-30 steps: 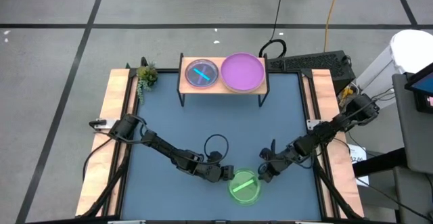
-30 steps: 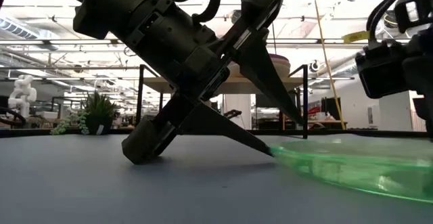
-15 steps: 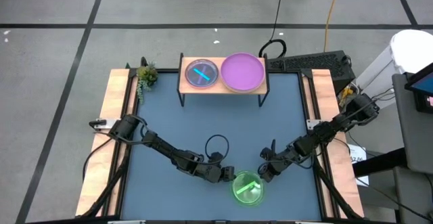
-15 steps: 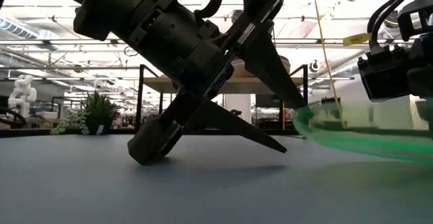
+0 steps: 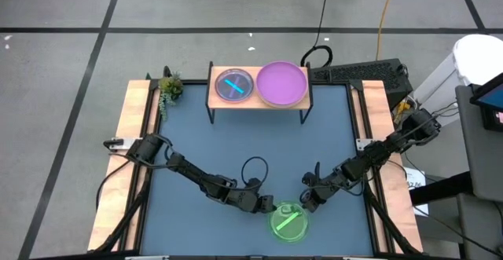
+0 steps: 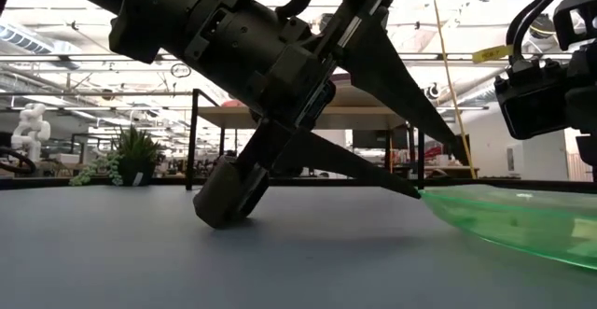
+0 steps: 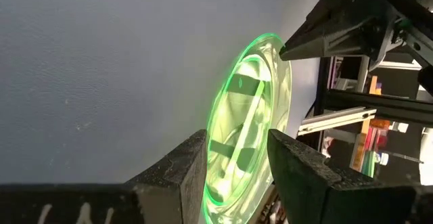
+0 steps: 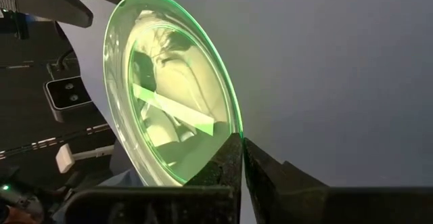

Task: Place and stack plates onto a shelf
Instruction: Stack the green plate on top of the blue plate on the shelf

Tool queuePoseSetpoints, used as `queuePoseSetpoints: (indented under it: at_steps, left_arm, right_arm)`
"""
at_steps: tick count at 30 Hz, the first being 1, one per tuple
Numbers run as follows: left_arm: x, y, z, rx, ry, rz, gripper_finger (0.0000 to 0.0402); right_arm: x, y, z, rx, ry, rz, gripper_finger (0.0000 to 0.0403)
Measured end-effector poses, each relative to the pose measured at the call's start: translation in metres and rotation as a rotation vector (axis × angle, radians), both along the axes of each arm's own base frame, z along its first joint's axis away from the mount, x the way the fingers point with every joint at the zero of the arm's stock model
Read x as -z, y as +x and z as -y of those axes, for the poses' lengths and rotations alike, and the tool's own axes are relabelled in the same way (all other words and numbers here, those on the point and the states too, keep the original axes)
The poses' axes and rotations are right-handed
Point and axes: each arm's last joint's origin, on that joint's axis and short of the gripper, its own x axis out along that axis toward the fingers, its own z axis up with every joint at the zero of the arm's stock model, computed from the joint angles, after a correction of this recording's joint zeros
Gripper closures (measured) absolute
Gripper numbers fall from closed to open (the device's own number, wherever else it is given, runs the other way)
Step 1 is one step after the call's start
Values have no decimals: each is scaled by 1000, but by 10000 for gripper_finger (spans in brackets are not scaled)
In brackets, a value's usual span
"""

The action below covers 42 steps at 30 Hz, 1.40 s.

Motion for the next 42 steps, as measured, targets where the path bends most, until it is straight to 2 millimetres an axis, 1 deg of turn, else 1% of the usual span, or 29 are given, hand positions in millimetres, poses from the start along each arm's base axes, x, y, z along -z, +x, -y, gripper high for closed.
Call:
queuePoseSetpoints:
  at_steps: [3, 6, 9, 15, 24, 29, 32, 34, 37, 42]
  left_arm:
    - [0, 0, 0, 0, -1, -3, 248]
    - [0, 0, 0, 3, 2, -9, 268]
    - [2, -3, 1, 4, 11, -51, 281]
    - [2, -4, 1, 18, 21, -50, 284]
    - [6, -7, 1, 48, 76, -95, 284]
    - [8, -8, -2, 39, 64, -143, 284]
    - [6, -7, 2, 44, 71, -153, 284]
    - [6, -8, 3, 50, 88, -184, 278]
    - [8, -10, 3, 52, 105, -224, 255]
    - [3, -6, 5, 90, 113, -141, 210]
  right_arm:
    - [0, 0, 0, 1, -1, 0, 403]
    - [0, 0, 0, 2, -2, 0, 403]
    - [0, 0, 0, 7, -7, 3, 403]
    - [0, 0, 1, 16, -15, 8, 403]
    - [0, 1, 1, 26, -22, 12, 403]
    - [0, 1, 1, 35, -29, 17, 403]
    - [0, 1, 1, 35, -28, 17, 403]
    - [0, 1, 1, 35, -29, 17, 403]
    - [0, 1, 1, 35, -30, 19, 403]
    - [0, 1, 1, 36, -30, 28, 403]
